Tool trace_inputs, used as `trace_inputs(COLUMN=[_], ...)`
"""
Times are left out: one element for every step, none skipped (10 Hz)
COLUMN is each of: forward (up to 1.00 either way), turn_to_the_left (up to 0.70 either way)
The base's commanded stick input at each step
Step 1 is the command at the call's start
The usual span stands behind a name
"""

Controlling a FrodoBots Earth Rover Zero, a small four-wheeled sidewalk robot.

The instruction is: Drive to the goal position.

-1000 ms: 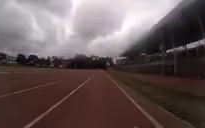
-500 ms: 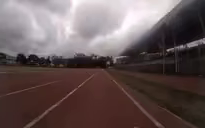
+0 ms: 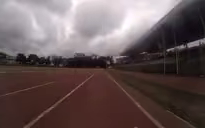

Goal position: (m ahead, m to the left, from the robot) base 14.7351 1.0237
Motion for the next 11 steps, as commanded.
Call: trace_inputs(forward=[0.31, 0.31, 0.31, 0.31, 0.31, 0.31, 0.31, 0.31, 0.31, 0.31, 0.31], turn_to_the_left=[0.0, 0.0, 0.0, 0.0, 0.0, 0.0, 0.0, 0.0, 0.0, 0.0, 0.0])
